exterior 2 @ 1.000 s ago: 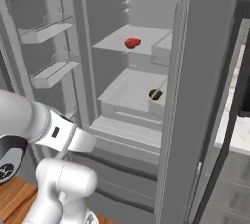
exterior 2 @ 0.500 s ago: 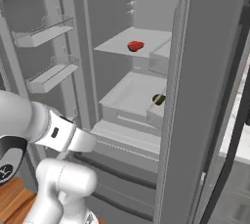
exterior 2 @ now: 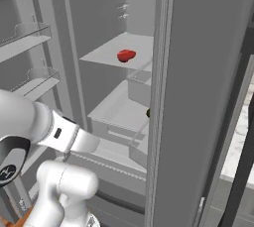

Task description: Take the cheese, steak, and avocado from the fridge and place them on the plate on the dining counter to create an appetizer plate.

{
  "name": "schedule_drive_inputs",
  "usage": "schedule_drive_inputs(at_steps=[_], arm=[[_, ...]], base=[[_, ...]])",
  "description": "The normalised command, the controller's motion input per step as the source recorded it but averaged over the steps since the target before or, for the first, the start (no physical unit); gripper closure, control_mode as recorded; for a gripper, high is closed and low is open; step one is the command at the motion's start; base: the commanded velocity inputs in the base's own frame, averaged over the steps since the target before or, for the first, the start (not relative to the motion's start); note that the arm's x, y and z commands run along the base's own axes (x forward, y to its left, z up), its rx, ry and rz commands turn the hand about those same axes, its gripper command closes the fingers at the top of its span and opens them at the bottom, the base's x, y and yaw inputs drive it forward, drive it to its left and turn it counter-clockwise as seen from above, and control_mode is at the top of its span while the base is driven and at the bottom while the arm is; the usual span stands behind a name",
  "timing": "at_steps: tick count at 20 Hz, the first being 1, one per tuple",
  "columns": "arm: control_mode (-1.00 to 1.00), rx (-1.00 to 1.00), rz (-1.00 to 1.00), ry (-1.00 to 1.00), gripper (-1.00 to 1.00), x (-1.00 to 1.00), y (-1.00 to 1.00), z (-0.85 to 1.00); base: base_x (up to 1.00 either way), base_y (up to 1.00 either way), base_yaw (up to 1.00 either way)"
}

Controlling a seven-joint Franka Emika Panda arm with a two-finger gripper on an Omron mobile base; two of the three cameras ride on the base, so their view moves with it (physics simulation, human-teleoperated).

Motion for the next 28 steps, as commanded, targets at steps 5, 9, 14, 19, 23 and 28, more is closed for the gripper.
schedule_drive_inputs(at_steps=[5, 9, 14, 19, 23, 28], arm=[[1.0, 0.0, 0.0, 0.0, -1.0, 0.0, 0.0, 0.0], [1.0, 0.0, 0.0, 0.0, -1.0, 0.0, 0.0, 0.0], [-1.0, 0.0, 0.01, 0.0, -1.0, 0.12, 0.0, 0.0], [-1.0, 0.01, 0.18, -0.08, -1.0, 0.0, -0.08, 0.09], [-1.0, 0.0, 0.26, -0.22, -1.0, 0.0, 0.0, 0.42], [-1.0, 0.0, 0.21, -0.27, -1.0, 0.21, 0.24, 0.38]], base=[[0.48, -0.3, 0.0], [0.24, -0.2, 0.0], [0.04, 0.0, 0.0], [0.0, 0.0, 0.0], [0.0, 0.0, 0.0], [0.0, 0.0, 0.0]])
